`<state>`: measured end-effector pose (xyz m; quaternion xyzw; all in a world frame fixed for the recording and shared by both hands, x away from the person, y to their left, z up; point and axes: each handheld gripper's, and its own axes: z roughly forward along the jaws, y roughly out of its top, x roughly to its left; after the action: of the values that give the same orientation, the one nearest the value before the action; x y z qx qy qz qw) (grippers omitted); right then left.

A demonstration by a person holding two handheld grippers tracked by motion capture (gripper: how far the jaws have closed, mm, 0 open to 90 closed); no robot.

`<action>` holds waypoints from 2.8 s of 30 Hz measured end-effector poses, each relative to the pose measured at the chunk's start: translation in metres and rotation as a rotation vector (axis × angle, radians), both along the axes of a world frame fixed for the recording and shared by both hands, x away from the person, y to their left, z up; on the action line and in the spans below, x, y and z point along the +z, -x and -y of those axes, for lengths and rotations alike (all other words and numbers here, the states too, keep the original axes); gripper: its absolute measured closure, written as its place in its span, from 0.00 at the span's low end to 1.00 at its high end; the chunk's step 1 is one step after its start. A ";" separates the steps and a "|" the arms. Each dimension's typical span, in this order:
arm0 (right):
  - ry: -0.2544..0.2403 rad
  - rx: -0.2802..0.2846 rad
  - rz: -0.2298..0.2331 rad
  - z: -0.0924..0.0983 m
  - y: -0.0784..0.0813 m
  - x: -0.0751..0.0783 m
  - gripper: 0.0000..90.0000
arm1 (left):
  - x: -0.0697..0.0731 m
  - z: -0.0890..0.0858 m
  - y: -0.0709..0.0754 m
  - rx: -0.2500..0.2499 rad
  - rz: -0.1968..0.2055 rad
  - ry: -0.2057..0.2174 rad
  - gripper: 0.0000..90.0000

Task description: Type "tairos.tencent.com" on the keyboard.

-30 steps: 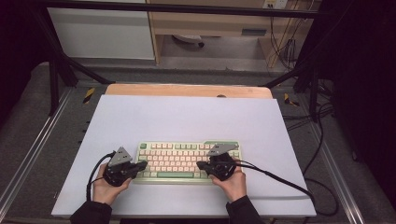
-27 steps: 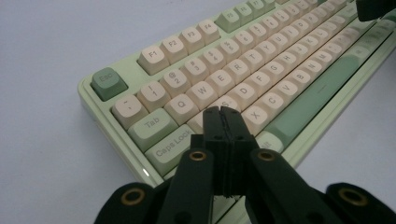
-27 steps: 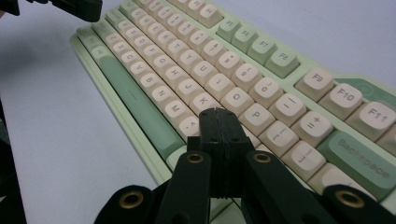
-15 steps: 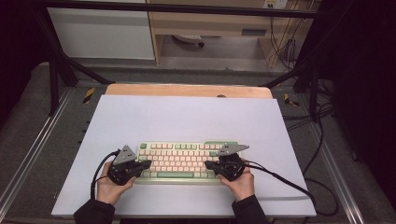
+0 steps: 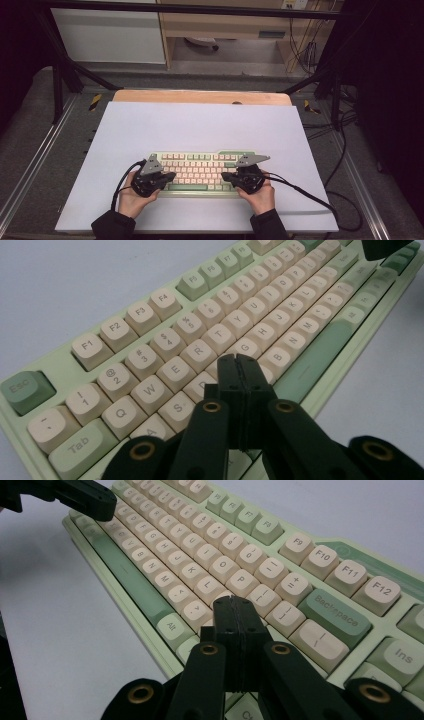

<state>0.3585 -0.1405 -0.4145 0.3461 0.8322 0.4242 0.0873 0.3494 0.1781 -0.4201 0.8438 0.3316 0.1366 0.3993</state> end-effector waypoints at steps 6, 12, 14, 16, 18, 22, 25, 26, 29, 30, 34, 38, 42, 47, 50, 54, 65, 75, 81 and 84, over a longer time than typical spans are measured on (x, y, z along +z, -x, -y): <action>0.000 0.001 -0.011 0.000 0.000 -0.002 1.00 | -0.005 0.003 -0.001 -0.007 -0.007 -0.005 0.99; 0.001 0.005 -0.007 -0.001 0.000 -0.004 1.00 | -0.008 0.007 -0.001 -0.016 -0.008 -0.015 0.99; 0.000 0.005 -0.008 -0.001 0.000 -0.004 1.00 | -0.008 0.007 -0.002 -0.016 -0.007 -0.014 1.00; 0.000 0.004 -0.008 -0.001 0.000 -0.003 1.00 | -0.008 0.006 -0.002 -0.016 -0.008 -0.011 1.00; 0.001 0.005 -0.007 -0.001 0.000 -0.004 1.00 | -0.008 0.006 -0.002 -0.016 -0.007 -0.011 1.00; 0.002 0.005 -0.010 -0.001 0.000 -0.004 1.00 | -0.010 0.006 -0.002 -0.017 -0.010 -0.016 1.00; 0.001 0.005 -0.009 -0.001 0.000 -0.004 1.00 | -0.010 0.006 -0.001 -0.018 -0.011 -0.019 1.00; 0.000 0.005 -0.007 -0.001 0.000 -0.004 1.00 | -0.010 0.005 -0.001 -0.017 -0.007 -0.019 1.00; -0.002 0.004 -0.007 -0.001 0.000 -0.003 1.00 | -0.007 0.003 0.001 -0.016 0.002 -0.013 1.00; -0.001 0.004 -0.007 -0.001 0.000 -0.003 1.00 | -0.006 0.002 0.002 -0.017 0.005 -0.010 1.00; -0.006 0.001 0.003 0.000 0.000 0.000 1.00 | -0.002 -0.005 0.005 -0.012 0.012 0.003 1.00; -0.012 -0.003 0.002 0.001 0.000 0.001 1.00 | 0.002 -0.016 0.007 0.004 0.019 0.020 1.00; -0.015 -0.006 -0.002 0.000 -0.001 0.001 1.00 | 0.004 -0.024 0.007 0.016 0.023 0.029 1.00; -0.021 -0.005 0.005 -0.004 -0.001 0.004 1.00 | 0.004 -0.031 0.009 0.023 0.026 0.033 1.00; -0.021 -0.002 0.007 -0.006 -0.002 0.005 1.00 | 0.003 -0.035 0.010 0.028 0.022 0.033 1.00; -0.023 -0.004 0.007 -0.009 -0.004 0.006 1.00 | 0.001 -0.042 0.011 0.039 0.022 0.032 0.99; -0.030 0.004 0.008 -0.028 -0.013 0.007 1.00 | -0.004 -0.058 0.014 0.066 0.014 0.036 0.99; -0.015 0.004 -0.003 -0.044 -0.024 0.000 1.00 | -0.003 -0.061 0.014 0.070 0.014 0.045 0.99; -0.009 -0.006 -0.018 -0.047 -0.029 -0.006 1.00 | -0.004 -0.061 0.014 0.071 0.013 0.047 0.99; -0.007 -0.009 -0.022 -0.049 -0.031 -0.009 1.00 | -0.004 -0.061 0.014 0.069 0.011 0.047 0.99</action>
<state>0.3899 -0.0918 -0.4237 0.3550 0.8301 0.4228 0.0787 0.3355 0.2389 -0.4242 0.8214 0.3617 0.1471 0.4157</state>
